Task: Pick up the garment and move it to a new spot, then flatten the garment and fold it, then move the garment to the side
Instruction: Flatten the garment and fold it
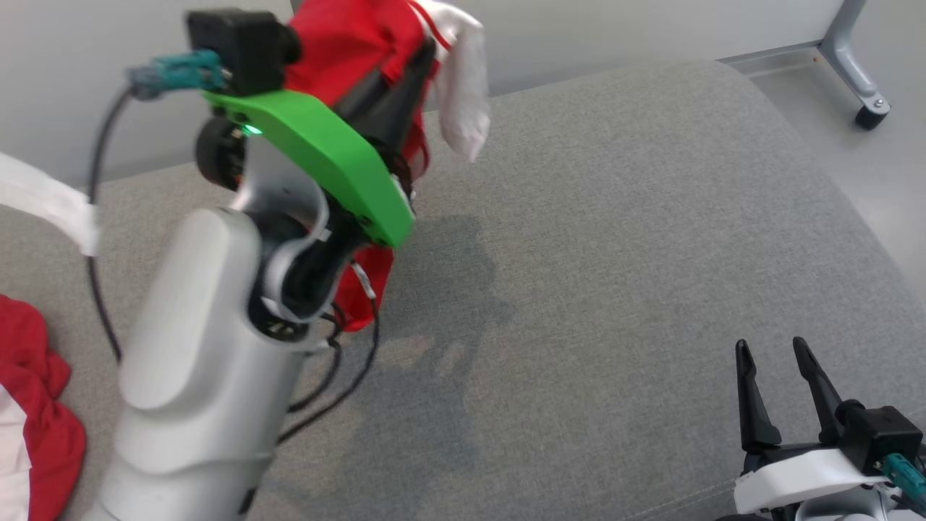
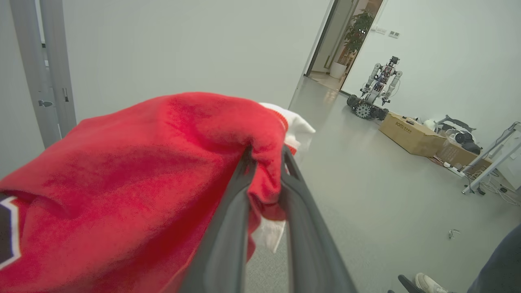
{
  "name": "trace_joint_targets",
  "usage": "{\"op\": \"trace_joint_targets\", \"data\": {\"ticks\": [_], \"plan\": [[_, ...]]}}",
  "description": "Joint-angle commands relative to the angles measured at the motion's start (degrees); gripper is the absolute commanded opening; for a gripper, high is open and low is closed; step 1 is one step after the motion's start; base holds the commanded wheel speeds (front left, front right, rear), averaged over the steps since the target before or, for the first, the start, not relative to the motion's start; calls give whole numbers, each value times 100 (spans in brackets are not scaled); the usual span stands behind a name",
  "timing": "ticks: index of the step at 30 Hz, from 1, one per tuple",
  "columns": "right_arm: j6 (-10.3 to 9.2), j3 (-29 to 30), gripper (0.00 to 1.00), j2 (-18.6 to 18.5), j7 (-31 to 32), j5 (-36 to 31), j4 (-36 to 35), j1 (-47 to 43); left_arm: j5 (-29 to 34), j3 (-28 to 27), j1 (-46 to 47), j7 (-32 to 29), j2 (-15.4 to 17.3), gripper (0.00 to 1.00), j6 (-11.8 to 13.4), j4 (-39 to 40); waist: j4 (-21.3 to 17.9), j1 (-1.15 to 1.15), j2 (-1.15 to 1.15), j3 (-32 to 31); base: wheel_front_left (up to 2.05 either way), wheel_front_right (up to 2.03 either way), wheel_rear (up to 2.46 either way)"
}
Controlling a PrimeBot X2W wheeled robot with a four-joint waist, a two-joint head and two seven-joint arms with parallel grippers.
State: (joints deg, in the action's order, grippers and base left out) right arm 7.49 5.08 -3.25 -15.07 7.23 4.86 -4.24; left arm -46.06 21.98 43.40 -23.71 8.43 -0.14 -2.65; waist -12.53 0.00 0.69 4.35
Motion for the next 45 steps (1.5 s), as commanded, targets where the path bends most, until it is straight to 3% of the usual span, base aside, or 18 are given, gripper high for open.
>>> {"op": "trace_joint_targets", "data": {"ticks": [1, 8, 12, 13, 16, 17, 18, 19, 29, 33, 40, 43, 45], "plan": [[0, -32, 100, -2, -19, 19, 34, 63, 50, 195, -195, 26, -157, 0, -56, -170, -19, 0, -69, 13, 0, 0, 0], [0, -286, 100, 6, -20, 91, 128, 287, 181, 1588, -705, 734, -538, 0, -151, -1620, -233, 0, -69, 284, 0, 0, 0], [0, -482, 100, 6, -20, 123, 209, 460, -286, 2532, -546, 1394, -544, 0, -42, -2109, -482, 0, -69, 413, 0, 0, 0], [0, -509, 100, 13, -19, 136, 241, 465, -436, 3033, -439, 1634, -545, 0, 2, -2269, -549, 0, -69, 439, 0, 0, 0], [0, -556, 100, 17, -19, 141, 295, 447, -721, 3614, -285, 2079, -541, 0, 79, -2407, -638, 0, -69, 482, 0, 0, 0], [0, -563, 100, 18, -20, 138, 304, 449, -820, 3736, -251, 2225, -537, 42, 139, -2462, -665, 0, -69, 498, 0, 0, 0], [0, -563, 100, 18, -20, 138, 304, 449, -820, 3736, -251, 2225, -537, 42, 139, -2462, -665, 0, -69, 498, 0, 0, 0], [0, -561, 100, 19, -19, 145, 311, 452, -920, 3868, -207, 2358, -536, 98, 173, -2508, -684, 0, -69, 510, 0, 0, 0], [0, -290, 100, 26, -20, 120, 229, 224, -1177, 4643, -211, 3043, -535, 100, 441, -2905, -542, 0, -69, 394, 0, 0, 0], [0, -173, 100, 28, -19, 116, 188, 109, -1117, 4696, -485, 3124, -174, 100, 615, -2937, -428, 0, -69, 346, 0, 0, 0], [0, -166, 100, 26, -19, 174, 161, 75, -994, 4626, -798, 3273, 480, 100, 1140, -3081, -267, 0, -69, 348, 0, 0, 0], [0, -179, 100, 28, -19, 164, 152, 103, -984, 4636, -766, 3223, 539, 100, 1158, -3041, -213, 0, -69, 394, 0, 0, 0], [0, -173, 100, 28, -19, 165, 147, 135, -1096, 4595, -754, 3189, 389, 100, 1071, -2894, -184, 0, -69, 427, 0, 0, 0]]}}
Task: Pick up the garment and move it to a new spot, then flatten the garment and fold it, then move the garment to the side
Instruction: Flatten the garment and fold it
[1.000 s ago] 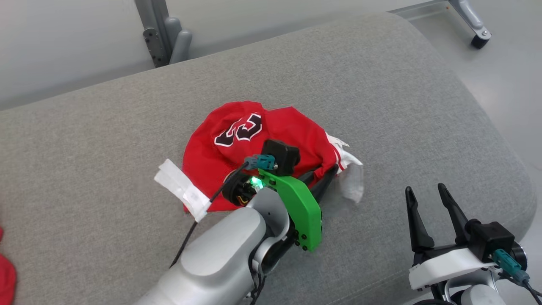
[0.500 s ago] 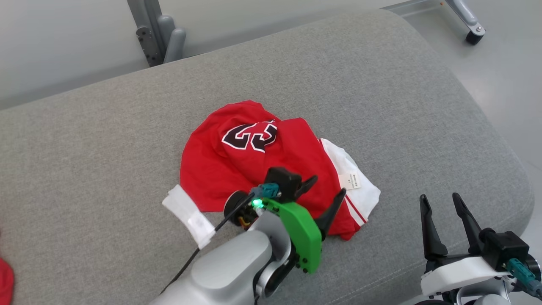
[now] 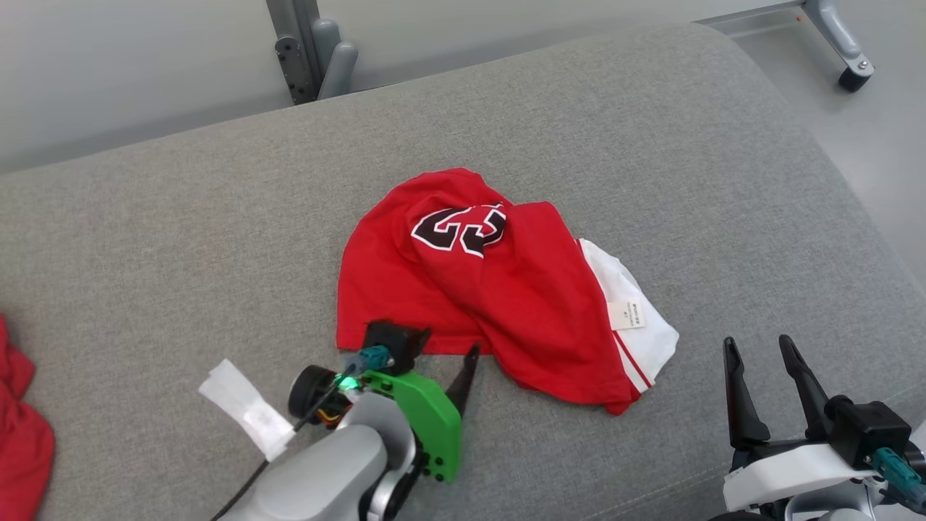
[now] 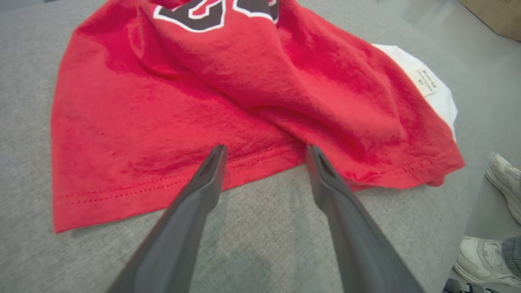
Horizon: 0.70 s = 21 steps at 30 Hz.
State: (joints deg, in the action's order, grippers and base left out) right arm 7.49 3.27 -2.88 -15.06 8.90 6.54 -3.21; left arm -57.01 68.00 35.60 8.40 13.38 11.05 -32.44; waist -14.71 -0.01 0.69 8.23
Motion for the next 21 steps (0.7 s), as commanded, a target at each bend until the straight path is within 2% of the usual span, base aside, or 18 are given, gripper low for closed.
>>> {"op": "trace_joint_targets", "data": {"ticks": [1, 7, 12, 15, 21], "plan": [[0, 11, 100, -9, -20, 6, -26, 56, 60, 38, 114, -60, -145, 100, -51, 152, 45, 1, -69, 69, 0, 0, 0], [0, -59, 100, -9, -20, 58, -48, 219, 390, 357, 588, -530, -674, 100, -207, 631, 14, 1, -69, 304, 0, 0, 0], [0, -160, 100, -9, -21, 162, -2, 349, 1029, 530, 775, -1232, -936, 100, -436, 693, -166, 1, -69, 514, 0, 0, 0], [0, -210, 100, -10, -20, 256, 24, 377, 1349, 545, 609, -1540, -1004, 100, -617, 601, -340, 1, -69, 601, 0, 0, 0], [0, -208, 100, -8, -21, 353, 67, 365, 1702, 541, 503, -1739, -1023, 100, -714, 353, -528, 1, -69, 671, 0, 0, 0]]}}
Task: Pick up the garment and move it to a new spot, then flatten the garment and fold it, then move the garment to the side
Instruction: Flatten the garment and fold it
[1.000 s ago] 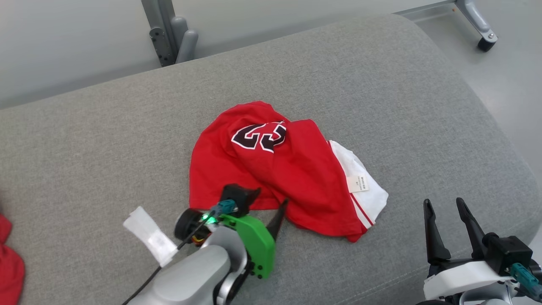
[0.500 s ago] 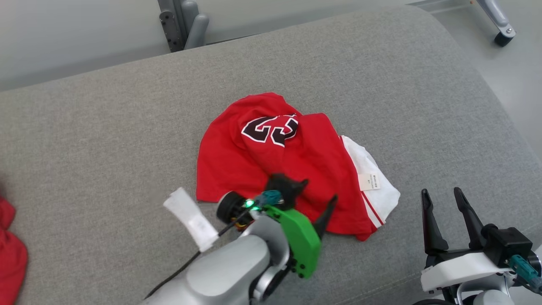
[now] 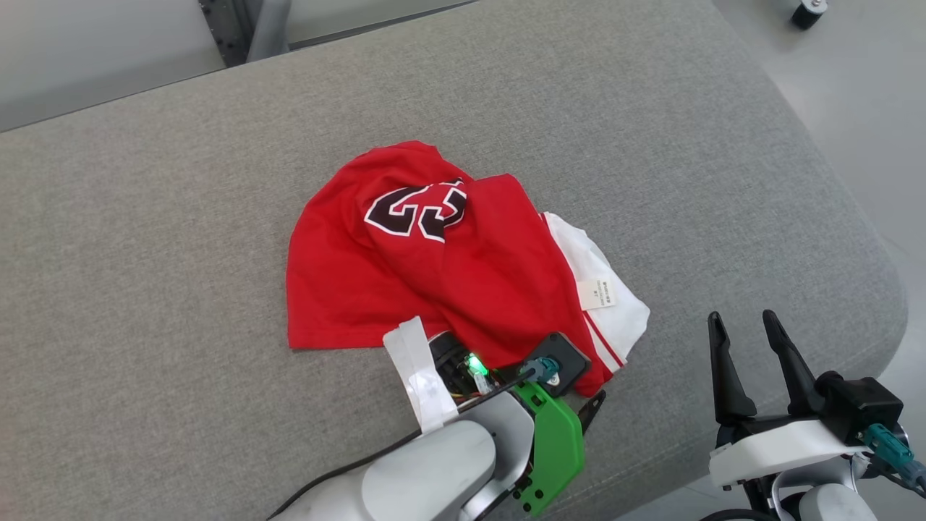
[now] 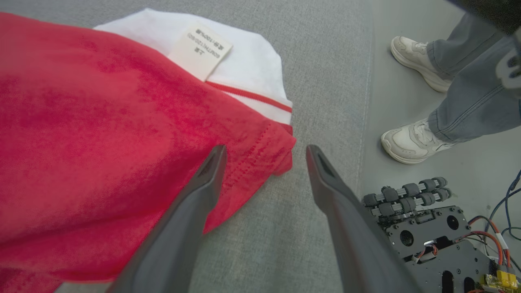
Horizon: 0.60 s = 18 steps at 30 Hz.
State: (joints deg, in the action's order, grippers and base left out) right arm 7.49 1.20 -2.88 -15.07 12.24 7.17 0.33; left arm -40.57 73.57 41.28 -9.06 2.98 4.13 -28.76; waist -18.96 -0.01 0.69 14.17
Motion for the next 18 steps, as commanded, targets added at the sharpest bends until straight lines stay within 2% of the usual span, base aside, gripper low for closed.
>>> {"op": "trace_joint_targets", "data": {"ticks": [1, 8, 14, 15, 16, 17, 18], "plan": [[0, -1, 100, -7, -20, 26, 10, -6, 100, -15, -81, -36, 11, 100, -49, -57, -120, 1, -69, 82, 0, 0, 0], [0, 34, 100, -8, -20, 57, 44, -18, 516, -15, -51, 63, 5, 100, 3, -441, -167, 1, -69, 47, 0, 0, 0], [0, 41, 100, -8, -20, 6, 33, -35, 622, -13, -135, 150, -1, 99, -94, -701, -108, 1, -69, -38, 0, 0, 0], [0, 38, 100, -8, -20, -1, 30, -35, 613, -14, -141, 170, -2, 77, -106, -710, -99, 1, -69, -49, 0, 0, 0], [0, 36, 100, -8, -20, -14, 25, -39, 592, -14, -149, 187, -2, 62, -112, -711, -91, 1, -69, -58, 0, 0, 0], [0, 38, 100, -8, -20, -21, 22, -43, 586, -15, -156, 199, 0, 50, -106, -706, -81, 1, -69, -65, 0, 0, 0], [0, 43, 100, -8, -20, -30, 20, -44, 580, -15, -167, 212, -1, 45, -101, -700, -72, 1, -69, -71, 0, 0, 0]]}}
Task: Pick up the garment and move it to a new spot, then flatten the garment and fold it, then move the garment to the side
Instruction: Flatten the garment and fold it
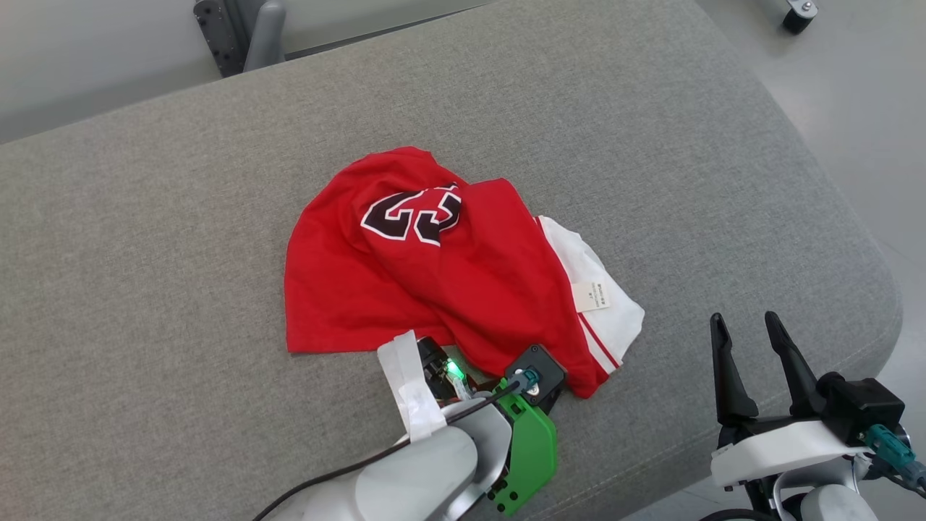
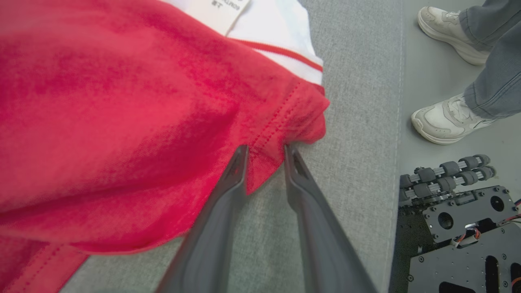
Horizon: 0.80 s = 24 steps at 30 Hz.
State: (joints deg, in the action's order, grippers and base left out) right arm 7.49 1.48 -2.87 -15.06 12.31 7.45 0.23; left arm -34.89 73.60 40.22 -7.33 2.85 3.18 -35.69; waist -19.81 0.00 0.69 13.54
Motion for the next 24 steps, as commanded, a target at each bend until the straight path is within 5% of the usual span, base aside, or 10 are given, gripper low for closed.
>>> {"op": "trace_joint_targets", "data": {"ticks": [1, 7, 9, 19, 24], "plan": [[0, 13, 100, -9, -21, -46, -12, -32, 1, -18, -71, 41, 12, 37, -4, -5, 17, 0, -69, -14, 0, 0, 0], [0, -5, 100, -9, -21, -76, -18, -28, -25, -17, -85, 145, 12, 24, 26, -113, 16, 0, -69, -34, 0, 0, 0], [0, 9, 100, -9, -21, -84, -21, -40, -80, -24, -82, 222, 12, 0, 52, -121, 17, 0, -69, -32, 0, 0, 0], [0, 123, 100, -10, -20, -55, -45, -122, -751, -593, -194, 691, 51, 0, 149, 272, 110, 0, -69, -66, 0, 0, 0], [0, 222, 100, -10, -21, -91, -65, -209, -1084, -1158, -418, 925, 615, 0, 440, 1379, 263, 0, -69, -127, 0, 0, 0]]}}
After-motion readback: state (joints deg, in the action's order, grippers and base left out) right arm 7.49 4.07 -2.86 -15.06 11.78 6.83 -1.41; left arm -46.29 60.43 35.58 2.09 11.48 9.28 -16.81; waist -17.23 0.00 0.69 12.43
